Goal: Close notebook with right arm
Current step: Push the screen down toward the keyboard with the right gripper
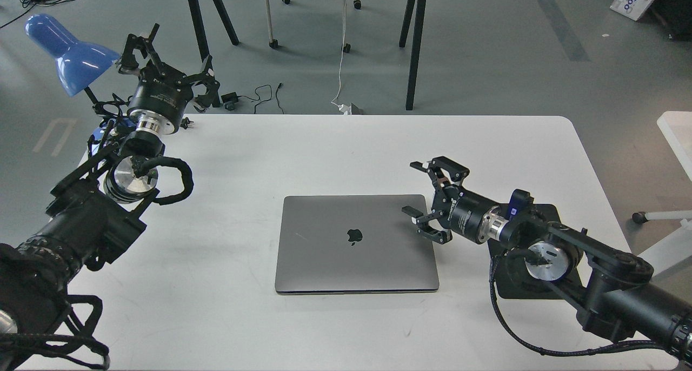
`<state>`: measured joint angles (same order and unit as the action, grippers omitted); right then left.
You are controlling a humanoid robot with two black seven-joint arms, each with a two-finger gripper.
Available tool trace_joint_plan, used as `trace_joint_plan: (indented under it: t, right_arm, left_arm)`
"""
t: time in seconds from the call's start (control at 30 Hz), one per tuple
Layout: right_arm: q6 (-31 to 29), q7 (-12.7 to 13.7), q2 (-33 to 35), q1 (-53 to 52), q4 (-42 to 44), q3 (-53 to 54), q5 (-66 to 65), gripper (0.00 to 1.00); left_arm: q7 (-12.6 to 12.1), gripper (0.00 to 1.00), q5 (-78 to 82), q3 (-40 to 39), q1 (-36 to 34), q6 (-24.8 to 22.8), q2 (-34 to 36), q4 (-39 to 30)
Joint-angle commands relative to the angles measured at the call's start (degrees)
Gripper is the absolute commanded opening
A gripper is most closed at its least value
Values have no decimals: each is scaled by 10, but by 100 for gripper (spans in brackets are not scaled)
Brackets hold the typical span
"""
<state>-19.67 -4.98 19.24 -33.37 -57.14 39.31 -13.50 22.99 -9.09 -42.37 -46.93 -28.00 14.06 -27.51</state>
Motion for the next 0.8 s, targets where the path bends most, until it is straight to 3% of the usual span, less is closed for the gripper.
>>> trace_joint_plan:
  t: [0.0, 0.13, 0.3, 0.5, 0.77]
  right_arm:
    - [0, 8, 0, -7, 6, 122, 0, 100]
    - [8, 22, 0, -35, 10, 202, 8, 99]
    - [3, 21, -2, -40, 54, 288, 25, 100]
    - [2, 23, 0, -41, 117, 299, 137, 100]
    - [8, 19, -6, -38, 127, 304, 152, 100]
  left_arm:
    - [0, 100, 0, 0, 0, 0, 0, 0]
    - [0, 100, 0, 0, 0, 0, 0, 0]
    - [0, 100, 0, 0, 0, 0, 0, 0]
    - [0, 100, -1, 0, 0, 0, -1, 0]
    - [0, 100, -1, -2, 0, 0, 0, 0]
